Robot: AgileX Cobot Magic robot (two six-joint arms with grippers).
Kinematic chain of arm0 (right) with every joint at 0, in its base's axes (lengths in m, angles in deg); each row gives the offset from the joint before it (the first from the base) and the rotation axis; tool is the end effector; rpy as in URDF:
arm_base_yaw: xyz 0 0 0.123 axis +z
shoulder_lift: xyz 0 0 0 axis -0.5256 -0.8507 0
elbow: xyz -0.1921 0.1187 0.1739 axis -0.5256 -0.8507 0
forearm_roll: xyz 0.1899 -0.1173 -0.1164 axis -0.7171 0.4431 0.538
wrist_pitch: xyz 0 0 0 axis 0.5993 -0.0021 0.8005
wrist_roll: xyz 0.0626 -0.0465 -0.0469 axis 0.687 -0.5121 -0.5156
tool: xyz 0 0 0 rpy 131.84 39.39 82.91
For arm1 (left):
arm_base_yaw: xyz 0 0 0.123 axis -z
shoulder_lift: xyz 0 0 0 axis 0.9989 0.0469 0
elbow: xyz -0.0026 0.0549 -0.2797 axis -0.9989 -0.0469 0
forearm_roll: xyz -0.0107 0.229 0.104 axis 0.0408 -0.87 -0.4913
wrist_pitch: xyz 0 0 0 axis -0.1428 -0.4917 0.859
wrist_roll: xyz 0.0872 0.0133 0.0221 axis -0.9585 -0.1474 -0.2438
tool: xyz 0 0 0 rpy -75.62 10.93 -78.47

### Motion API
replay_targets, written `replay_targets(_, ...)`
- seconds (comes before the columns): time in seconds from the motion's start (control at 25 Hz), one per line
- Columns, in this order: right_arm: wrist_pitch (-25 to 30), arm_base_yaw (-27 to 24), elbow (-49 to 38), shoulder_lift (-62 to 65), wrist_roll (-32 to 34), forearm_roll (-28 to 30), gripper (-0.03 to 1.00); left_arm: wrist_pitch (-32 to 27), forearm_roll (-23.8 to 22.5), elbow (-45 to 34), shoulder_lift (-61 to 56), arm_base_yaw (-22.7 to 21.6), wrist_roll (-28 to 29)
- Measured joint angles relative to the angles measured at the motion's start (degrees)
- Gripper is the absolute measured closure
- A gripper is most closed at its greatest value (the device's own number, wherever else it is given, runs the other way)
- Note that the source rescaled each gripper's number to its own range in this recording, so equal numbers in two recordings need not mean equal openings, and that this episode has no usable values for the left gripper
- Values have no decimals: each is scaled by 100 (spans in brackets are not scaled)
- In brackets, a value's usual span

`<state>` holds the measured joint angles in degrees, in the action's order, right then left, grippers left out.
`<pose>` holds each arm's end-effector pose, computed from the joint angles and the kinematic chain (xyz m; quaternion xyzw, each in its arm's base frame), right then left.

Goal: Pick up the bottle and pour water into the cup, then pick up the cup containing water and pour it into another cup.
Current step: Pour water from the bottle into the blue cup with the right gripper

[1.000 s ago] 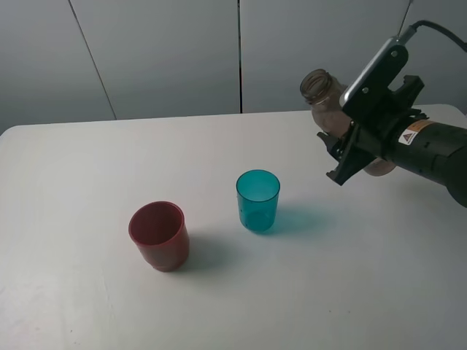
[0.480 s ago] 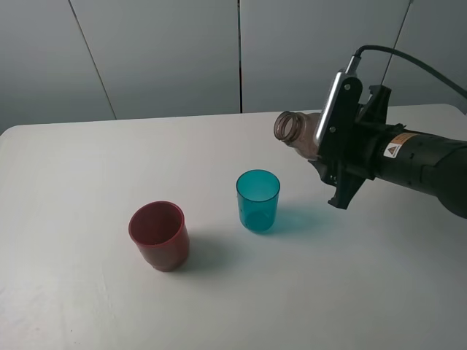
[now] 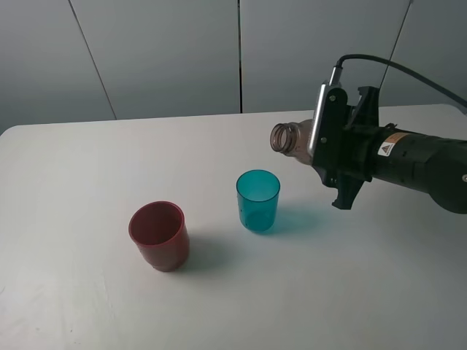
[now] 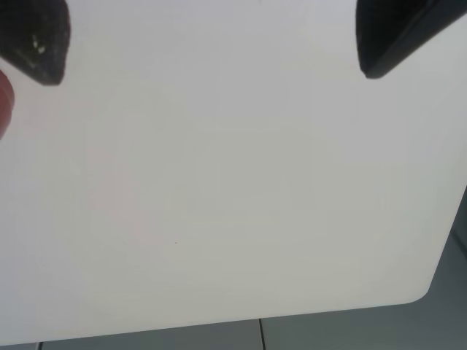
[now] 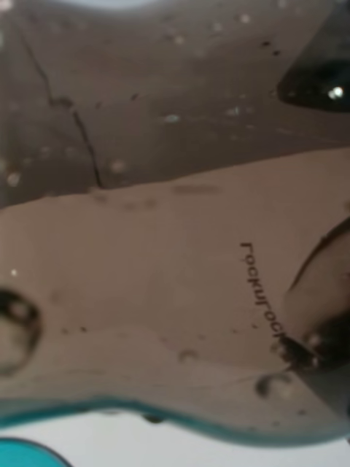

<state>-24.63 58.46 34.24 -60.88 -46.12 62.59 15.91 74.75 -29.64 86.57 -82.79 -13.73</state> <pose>0.2421 0.1142 0.1548 -0.6090 0.6174 -0.1946 0.4584 -0.0070 0.0086 0.2789 0.0111 0.8545 0.0172 0.5190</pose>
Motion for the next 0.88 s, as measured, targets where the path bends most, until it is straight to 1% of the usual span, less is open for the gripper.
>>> replay_targets(0.2, 113, 0, 25, 0, -639, -324, 96, 0, 0, 0, 0, 0, 0)
replay_targets(0.28, 153, 70, 61, 0, -891, -584, 96, 0, 0, 0, 0, 0, 0)
replay_targets(0.4, 153, 302, 113, 0, -1638, -1082, 96, 0, 0, 0, 0, 0, 0)
replay_targets(0.48, 153, 429, 123, 0, -2111, -1289, 96, 0, 0, 0, 0, 0, 0)
replay_targets(0.56, 153, 477, 123, 0, -2433, -1406, 96, 0, 0, 0, 0, 0, 0)
replay_targets(0.88, 141, 500, 360, -40, -2837, -1623, 96, 0, 0, 0, 0, 0, 0)
